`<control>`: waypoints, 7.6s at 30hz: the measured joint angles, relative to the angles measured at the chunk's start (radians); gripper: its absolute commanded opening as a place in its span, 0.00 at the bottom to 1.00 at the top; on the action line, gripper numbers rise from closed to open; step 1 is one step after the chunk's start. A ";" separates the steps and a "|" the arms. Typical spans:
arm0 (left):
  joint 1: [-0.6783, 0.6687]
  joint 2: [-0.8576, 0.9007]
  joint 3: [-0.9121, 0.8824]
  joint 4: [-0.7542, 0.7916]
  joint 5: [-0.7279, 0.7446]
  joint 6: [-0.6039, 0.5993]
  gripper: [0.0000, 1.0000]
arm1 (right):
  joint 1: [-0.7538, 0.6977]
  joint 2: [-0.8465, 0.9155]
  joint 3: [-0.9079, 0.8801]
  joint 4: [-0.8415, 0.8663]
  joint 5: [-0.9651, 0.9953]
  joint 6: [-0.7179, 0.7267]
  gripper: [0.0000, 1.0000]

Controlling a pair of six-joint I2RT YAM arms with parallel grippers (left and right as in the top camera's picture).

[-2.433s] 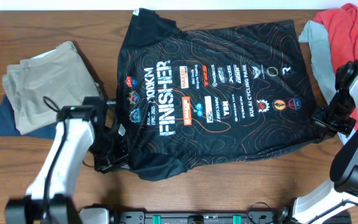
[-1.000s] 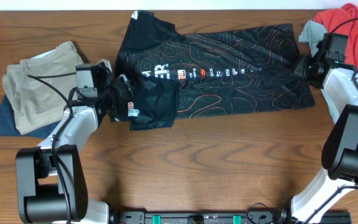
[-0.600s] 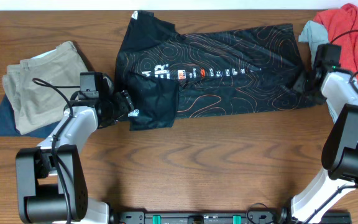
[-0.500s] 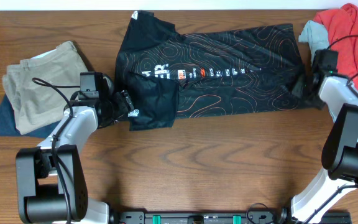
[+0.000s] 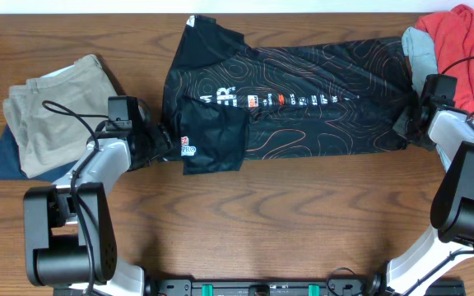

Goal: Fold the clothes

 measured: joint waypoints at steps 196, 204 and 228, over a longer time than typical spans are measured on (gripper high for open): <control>-0.158 0.549 0.444 0.655 -0.073 0.406 0.13 | 0.158 -0.272 -0.041 -0.459 -0.466 -0.257 0.99; -0.154 0.504 0.456 0.502 -0.021 0.322 0.06 | 0.158 -0.272 -0.041 -0.378 -0.437 -0.261 0.99; -0.153 0.242 0.426 0.000 0.165 0.128 0.06 | 0.153 -0.134 -0.043 0.345 -0.123 -0.200 0.93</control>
